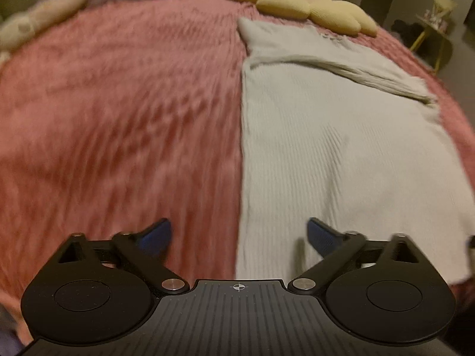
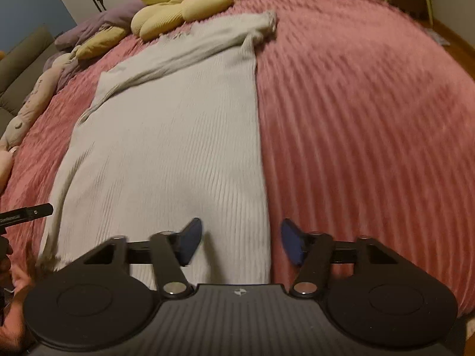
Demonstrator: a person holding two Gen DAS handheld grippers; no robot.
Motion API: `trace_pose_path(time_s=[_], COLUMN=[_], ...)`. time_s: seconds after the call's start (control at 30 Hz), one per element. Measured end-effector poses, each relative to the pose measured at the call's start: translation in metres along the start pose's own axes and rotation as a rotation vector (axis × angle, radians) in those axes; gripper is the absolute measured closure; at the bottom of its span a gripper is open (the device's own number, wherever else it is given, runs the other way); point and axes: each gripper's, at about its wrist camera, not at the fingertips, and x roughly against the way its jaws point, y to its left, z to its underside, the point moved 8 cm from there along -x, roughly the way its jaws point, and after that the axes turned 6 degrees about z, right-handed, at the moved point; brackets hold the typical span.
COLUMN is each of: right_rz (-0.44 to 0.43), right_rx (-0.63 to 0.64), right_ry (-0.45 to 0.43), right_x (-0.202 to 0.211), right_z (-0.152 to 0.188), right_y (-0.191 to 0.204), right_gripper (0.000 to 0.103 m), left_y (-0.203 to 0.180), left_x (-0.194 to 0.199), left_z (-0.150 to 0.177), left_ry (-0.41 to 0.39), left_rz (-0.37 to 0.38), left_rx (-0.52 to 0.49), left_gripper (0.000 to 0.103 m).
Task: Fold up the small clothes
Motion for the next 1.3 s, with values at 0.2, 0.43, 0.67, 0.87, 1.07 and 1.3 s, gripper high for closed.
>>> trace_pose_path(time_s=[0.2, 0.43, 0.67, 0.87, 1.07, 1.3], right_rz=[-0.012, -0.05, -0.06, -0.085, -0.138, -0.21], right_rx=[0.023, -0.002, -0.001, -0.016, -0.08, -0.112], right_ry=[0.039, 0.073, 0.076, 0.074, 0.095, 0.116], right_x=[0.003, 0.006, 0.005, 0.006, 0.006, 0.005], right_z=[0.016, 0.024, 0.026, 0.026, 0.024, 0.019], right_y=[0.004, 0.0, -0.001, -0.002, -0.006, 0.001], right_gripper=[0.068, 0.068, 0.089, 0.094, 0.095, 0.096], left_y=[0.007, -0.005, -0.003, -0.004, 0.0, -0.017], left_x=[0.002, 0.007, 0.006, 0.005, 0.003, 0.012], left_z=[0.014, 0.024, 0.025, 0.026, 0.027, 0.01], left_ry=[0.077, 0.118, 0.159, 0.192, 0.211, 0.198], left_rz=[0.059, 0.108, 0.118, 0.169, 0.197, 0.286], left_rx=[0.052, 0.005, 0.017, 0.033, 0.065, 0.031], left_gripper=[0.03, 0.035, 0.07, 0.089, 0.08, 0.093])
